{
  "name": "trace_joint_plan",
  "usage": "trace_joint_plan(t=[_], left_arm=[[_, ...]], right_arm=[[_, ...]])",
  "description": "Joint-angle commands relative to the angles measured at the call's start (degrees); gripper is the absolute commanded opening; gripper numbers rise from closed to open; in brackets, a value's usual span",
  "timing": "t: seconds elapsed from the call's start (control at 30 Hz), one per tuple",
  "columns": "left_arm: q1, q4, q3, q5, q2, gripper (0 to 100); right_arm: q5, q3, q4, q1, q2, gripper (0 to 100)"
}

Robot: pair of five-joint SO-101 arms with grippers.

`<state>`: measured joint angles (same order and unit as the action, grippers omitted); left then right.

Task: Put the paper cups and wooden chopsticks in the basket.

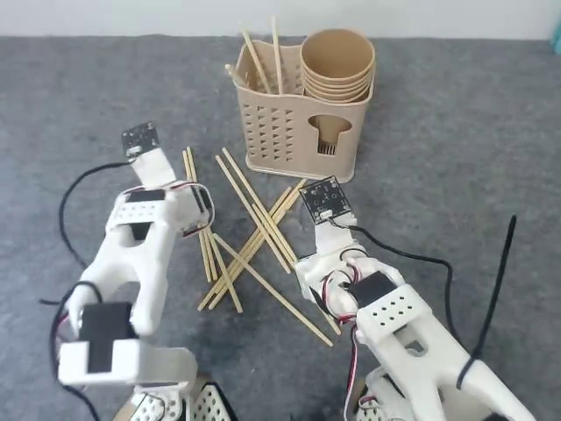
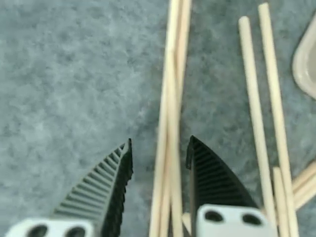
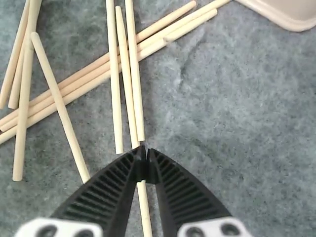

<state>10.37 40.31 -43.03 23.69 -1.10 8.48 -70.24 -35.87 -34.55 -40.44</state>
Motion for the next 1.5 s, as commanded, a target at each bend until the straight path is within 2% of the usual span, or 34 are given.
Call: trace_joint_plan(t=[0.0,0.3,0.47,0.67,1.0,1.13,1.23,1.33,1.47], left_arm=[[-2.99,-1.14,3.47,0.53,0.79,17],[-3.52,-1.23,3.21,0.53,1.41,16],[-3.6,-1.23,3.21,0.35,1.41,6],[-3.69,-3.25,1.89,0.26,1.05,2],[-3.43,-3.43,0.48,0.09,-1.49,1],[-3.43,-3.96,-4.35,-1.41,-10.11,1],[-3.52,-8.18,-11.03,-3.69,-19.52,1],[-4.04,-12.04,-18.68,-3.69,-30.59,1],[-5.8,-13.27,-26.95,-3.6,-45.89,1]], right_arm=[[-0.7,0.44,0.66,-0.4,-1.27,1.1],[-0.7,0.35,0.57,-0.13,-1.36,0.9],[-0.7,0.35,0.57,-0.13,-1.36,0.9],[-0.7,0.35,0.57,-0.13,-1.36,0.9],[-0.35,0.62,0.57,-0.13,-1.36,0.9],[-0.26,0.7,0.57,-0.22,-1.36,1.2],[-0.26,1.85,0.13,-0.48,-0.66,1.3],[-0.18,5.19,-4.88,-0.48,-0.13,1.3],[-0.18,9.49,-8.22,-0.48,3.03,1.3]])
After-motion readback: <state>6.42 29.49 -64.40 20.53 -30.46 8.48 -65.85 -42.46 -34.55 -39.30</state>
